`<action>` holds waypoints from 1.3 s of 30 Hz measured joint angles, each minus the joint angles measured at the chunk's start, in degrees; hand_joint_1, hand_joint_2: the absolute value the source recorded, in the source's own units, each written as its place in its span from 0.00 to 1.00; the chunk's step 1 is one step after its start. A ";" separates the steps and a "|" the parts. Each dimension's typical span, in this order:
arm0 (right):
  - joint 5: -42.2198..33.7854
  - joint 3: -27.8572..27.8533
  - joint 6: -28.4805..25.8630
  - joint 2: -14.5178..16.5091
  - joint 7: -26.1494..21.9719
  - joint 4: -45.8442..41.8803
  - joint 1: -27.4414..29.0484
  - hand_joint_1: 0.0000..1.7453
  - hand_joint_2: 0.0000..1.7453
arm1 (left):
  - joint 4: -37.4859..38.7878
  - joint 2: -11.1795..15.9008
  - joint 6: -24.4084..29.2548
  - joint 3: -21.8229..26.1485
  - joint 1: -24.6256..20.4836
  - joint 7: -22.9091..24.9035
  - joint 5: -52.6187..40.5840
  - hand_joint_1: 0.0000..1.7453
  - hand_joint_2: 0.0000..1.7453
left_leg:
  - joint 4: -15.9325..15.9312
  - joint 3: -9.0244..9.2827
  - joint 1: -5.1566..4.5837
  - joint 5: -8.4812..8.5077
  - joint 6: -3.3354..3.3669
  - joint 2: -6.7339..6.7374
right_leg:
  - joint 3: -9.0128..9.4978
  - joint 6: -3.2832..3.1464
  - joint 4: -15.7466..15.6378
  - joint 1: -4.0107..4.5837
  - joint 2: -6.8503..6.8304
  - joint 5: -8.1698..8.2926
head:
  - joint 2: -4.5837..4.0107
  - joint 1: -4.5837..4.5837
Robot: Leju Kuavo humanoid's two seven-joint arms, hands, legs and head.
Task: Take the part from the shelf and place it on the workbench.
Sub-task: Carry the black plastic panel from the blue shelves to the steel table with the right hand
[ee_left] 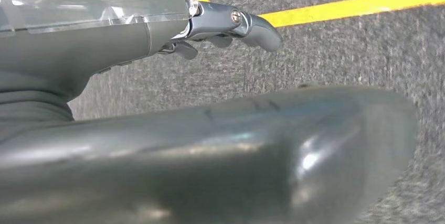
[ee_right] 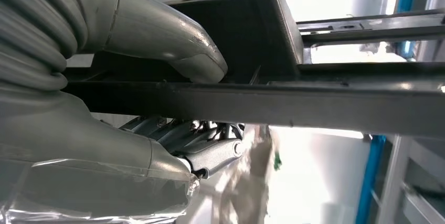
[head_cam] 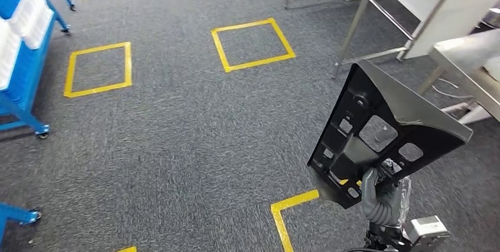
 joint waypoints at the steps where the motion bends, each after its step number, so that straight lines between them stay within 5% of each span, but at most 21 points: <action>1: 0.09 -0.39 0.01 0.02 -0.04 -0.48 0.48 1.00 1.00 | 0.00 0.08 -0.25 -0.09 0.01 -0.01 -0.16 0.00 0.00 | -0.19 0.03 -0.08 0.21 0.34 0.70 | -0.27 0.48 -0.09 -0.15 0.79 0.25 | 0.00 0.00; 3: 0.24 -1.19 0.01 0.07 -0.13 -1.36 1.52 1.00 1.00 | 0.00 0.23 -0.73 -0.29 -0.03 -0.01 -0.45 0.00 0.00 | -0.86 0.23 -0.11 0.73 1.26 2.38 | -0.77 1.11 0.46 -0.18 -0.52 -0.04 | 0.01 0.01; 6: 0.73 -2.07 0.03 0.21 -0.17 -2.46 2.23 1.00 1.00 | 0.00 0.37 -1.29 -0.48 0.20 0.01 -0.92 0.00 0.00 | -1.52 0.21 -0.29 1.16 2.02 5.15 | -4.40 1.65 8.24 -0.02 -6.18 -4.76 | 0.00 0.02; 8: 1.00 -2.48 0.03 0.43 -0.16 -2.99 2.81 1.00 1.00 | 0.00 0.54 -1.60 -0.52 0.41 0.05 -1.15 0.00 0.00 | -1.49 0.01 -0.47 1.11 2.08 7.06 | -7.32 1.98 14.80 -0.22 -7.12 -7.44 | 0.00 0.02; 9: 1.17 -2.69 0.03 0.51 -0.16 -3.21 3.20 1.00 1.00 | 0.00 0.64 -1.75 -0.55 0.44 0.07 -1.24 0.00 0.00 | -1.47 -0.03 -0.50 1.06 2.08 7.97 | -7.40 2.09 15.43 -0.29 -7.30 -7.25 | 0.01 0.01; 11: 1.78 -2.99 0.03 0.69 -0.16 -3.72 3.80 1.00 1.00 | 0.00 0.79 -2.02 -0.65 0.41 0.14 -1.40 0.00 0.00 | -1.42 0.05 -0.53 0.91 1.92 9.62 | -3.95 2.08 9.93 -0.33 -8.33 -4.28 | 0.01 0.01; 13: 2.82 -3.05 0.03 1.08 -0.18 -4.24 3.98 1.00 1.00 | 0.00 0.90 -2.17 -0.77 0.36 0.38 -1.46 0.00 0.00 | -1.37 0.36 -0.73 0.63 1.51 10.97 | 0.61 1.53 1.89 0.03 -11.22 -1.85 | 0.01 0.01; 15: 3.84 -3.03 0.02 1.63 -0.23 -4.52 4.03 1.00 1.00 | 0.00 1.09 -2.22 -0.86 0.31 0.78 -1.42 0.00 0.00 | -1.37 0.68 -0.89 0.38 0.91 12.09 | 2.06 0.83 -0.97 0.52 -12.57 -1.57 | 0.00 0.00; 17: 4.55 -2.97 0.01 2.12 -0.28 -4.58 4.20 1.00 1.00 | 0.00 1.28 -2.16 -0.93 0.15 1.19 -1.21 0.00 0.00 | -1.40 0.97 -0.83 0.12 0.24 13.00 | 1.98 0.20 -1.13 0.45 -11.10 -1.32 | 0.00 0.00; 19: 5.08 -2.66 0.01 2.70 -0.32 -4.54 4.12 1.00 1.00 | -0.01 1.48 -1.88 -0.96 -0.02 1.39 -0.88 0.00 0.00 | 0.45 0.48 -0.66 -1.39 -0.39 11.03 | 2.11 -0.54 -1.61 0.06 -9.66 -0.91 | 0.00 0.00; 21: 5.62 -1.94 0.01 3.42 -0.27 -4.30 3.53 1.00 1.00 | -0.01 1.67 -1.44 -0.95 -0.03 1.41 -0.46 0.00 0.00 | 6.72 -2.18 -0.44 -5.01 -0.76 7.51 | 2.13 -1.10 -1.83 -0.09 -8.26 -0.67 | 0.00 0.00; 23: 6.12 -1.01 0.04 4.05 -0.11 -3.88 2.89 1.00 1.00 | 0.00 1.73 -0.76 -0.86 0.02 1.42 0.07 0.00 0.00 | 14.06 -5.68 -0.35 -7.90 -0.94 6.20 | 2.05 -1.32 -1.77 -0.03 -6.57 -0.63 | 0.00 0.00; 24: 6.33 -0.56 0.13 4.32 0.01 -3.65 2.64 1.00 1.00 | 0.00 1.74 -0.29 -0.76 0.00 1.43 0.38 0.00 0.00 | 15.45 -6.47 -0.33 -7.75 -1.00 6.08 | 2.06 -1.34 -1.70 -0.02 -5.63 -0.63 | 0.00 0.00; 26: 6.69 0.43 0.47 4.77 0.32 -3.07 1.97 1.00 1.00 | 0.00 1.74 0.78 -0.49 -0.10 1.54 0.94 0.00 0.00 | 11.52 -5.03 -0.18 -4.18 -0.96 5.65 | 2.18 -1.24 -1.48 -0.05 -3.74 -0.69 | 0.00 0.00; 28: 6.94 1.39 0.90 5.21 0.66 -2.33 0.74 1.00 1.00 | 0.00 1.70 2.02 -0.24 -0.25 1.75 1.43 0.00 0.00 | 3.58 -1.87 0.16 -0.29 -0.77 3.34 | 2.03 -0.88 -1.00 -0.01 -2.10 -0.86 | -0.01 0.00; 30: 7.02 2.36 1.35 5.58 1.06 -1.30 -0.84 1.00 1.00 | 0.00 1.52 3.42 0.03 -0.48 1.98 1.85 0.00 0.00 | -0.22 -0.46 0.33 0.77 -0.51 1.43 | 1.48 -0.19 -0.60 -0.03 -0.74 -0.83 | -0.01 0.00; 32: 7.02 3.28 1.78 5.76 1.36 -0.12 -2.18 1.00 1.00 | 0.00 1.17 4.84 0.33 -0.79 2.25 2.14 0.00 0.00 | -0.55 -0.40 0.28 0.81 0.10 2.10 | 0.96 0.67 -0.64 -0.20 0.50 -0.56 | 0.01 0.00; 33: 6.99 3.64 1.95 5.79 1.43 0.43 -2.69 1.00 1.00 | -0.01 0.97 5.52 0.44 -0.93 2.38 2.20 0.00 0.00 | -0.84 -0.31 0.29 1.01 0.54 2.76 | 0.70 1.03 -0.46 -0.18 0.14 -0.66 | 0.01 0.00; 35: 6.84 4.56 2.21 5.79 1.53 1.62 -3.99 1.00 1.00 | -0.01 0.51 6.82 0.63 -1.04 2.70 2.29 0.00 0.00 | -1.49 -0.22 0.47 1.43 1.33 4.30 | -0.97 1.55 2.59 -0.06 -2.89 -2.54 | 0.01 0.01; 37: 6.86 5.71 1.98 5.82 1.73 3.01 -5.55 1.00 1.00 | 0.00 0.16 8.10 0.86 -1.00 3.03 2.31 0.00 0.00 | -1.61 -0.27 0.28 1.45 1.60 5.71 | -4.56 1.94 9.73 -0.09 -6.35 -6.10 | 0.01 0.02; 39: 7.71 6.84 0.81 5.86 2.21 4.59 -6.69 1.00 1.00 | 0.00 -0.06 9.18 1.07 -0.99 3.24 2.31 0.00 0.00 | -1.59 -0.29 0.17 1.22 1.57 6.80 | -7.23 2.21 15.15 -0.20 -7.33 -7.56 | 0.01 0.02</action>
